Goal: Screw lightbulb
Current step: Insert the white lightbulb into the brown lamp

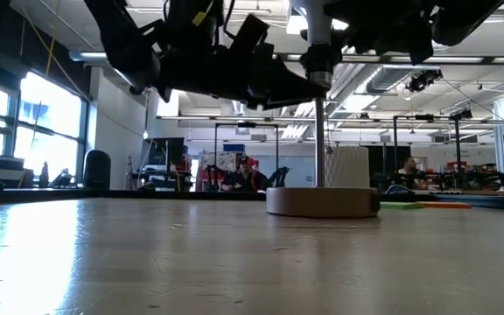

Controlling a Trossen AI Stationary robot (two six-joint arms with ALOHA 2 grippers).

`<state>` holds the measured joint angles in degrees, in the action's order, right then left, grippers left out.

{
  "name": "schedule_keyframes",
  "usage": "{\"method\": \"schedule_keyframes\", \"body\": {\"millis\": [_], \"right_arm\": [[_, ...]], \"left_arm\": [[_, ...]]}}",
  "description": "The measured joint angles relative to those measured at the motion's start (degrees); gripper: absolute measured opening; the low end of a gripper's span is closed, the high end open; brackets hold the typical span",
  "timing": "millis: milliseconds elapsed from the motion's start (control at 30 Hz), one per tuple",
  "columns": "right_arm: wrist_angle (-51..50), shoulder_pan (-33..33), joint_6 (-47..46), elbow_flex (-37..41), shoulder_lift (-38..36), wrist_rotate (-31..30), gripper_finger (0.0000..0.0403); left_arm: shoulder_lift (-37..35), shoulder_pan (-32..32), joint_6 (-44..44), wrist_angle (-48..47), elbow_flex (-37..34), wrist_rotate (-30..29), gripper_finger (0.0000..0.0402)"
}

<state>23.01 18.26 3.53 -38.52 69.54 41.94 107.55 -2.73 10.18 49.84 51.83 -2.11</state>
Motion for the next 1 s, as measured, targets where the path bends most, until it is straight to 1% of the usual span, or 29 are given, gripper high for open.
{"method": "schedule_keyframes", "body": {"millis": [167, 267, 367, 533, 600, 700, 800, 900, 1000], "right_arm": [[0.1, 1.4, -1.2, 0.0, 0.9, 3.5, 0.0262], [0.8, 1.4, -1.2, 0.0, 2.0, 4.0, 0.0249], [1.6, 1.4, -1.1, 0.0, 2.7, 4.1, 0.0220], [2.0, 1.8, -1.0, 0.0, 2.8, 3.9, 0.0153], [1.8, 2.2, -1.1, 0.0, 2.8, 4.0, 0.0140], [1.8, 2.1, -2.0, 0.0, 2.8, 3.4, 0.0140], [1.7, 1.9, -2.5, 0.0, 2.8, 2.0, 0.0140], [0.7, 1.0, -2.4, 0.0, 2.5, -0.8, 0.0140], [-1.7, -0.3, -1.6, -0.1, 1.4, -6.1, 0.0140]], "left_arm": [[0.0, -1.5, 0.0, 0.3, 0.0, 3.4, 0.0255], [0.0, -2.1, 0.0, 0.4, 0.0, 4.4, 0.0255], [0.0, -2.3, 0.0, 0.3, 0.0, 4.8, 0.0255], [0.0, -2.3, 0.0, 0.1, 0.0, 5.0, 0.0255], [0.0, -2.3, 0.1, 0.1, 0.0, 5.5, 0.0250], [0.0, -2.3, 0.2, 0.0, 0.0, 5.7, 0.0230], [0.0, -2.3, 0.5, -0.1, 0.0, 5.8, 0.0195], [0.0, -2.3, 0.7, -0.5, 0.0, 4.7, 0.0159], [0.0, -1.9, 2.0, -0.8, 0.0, 3.2, 0.0130]]}}
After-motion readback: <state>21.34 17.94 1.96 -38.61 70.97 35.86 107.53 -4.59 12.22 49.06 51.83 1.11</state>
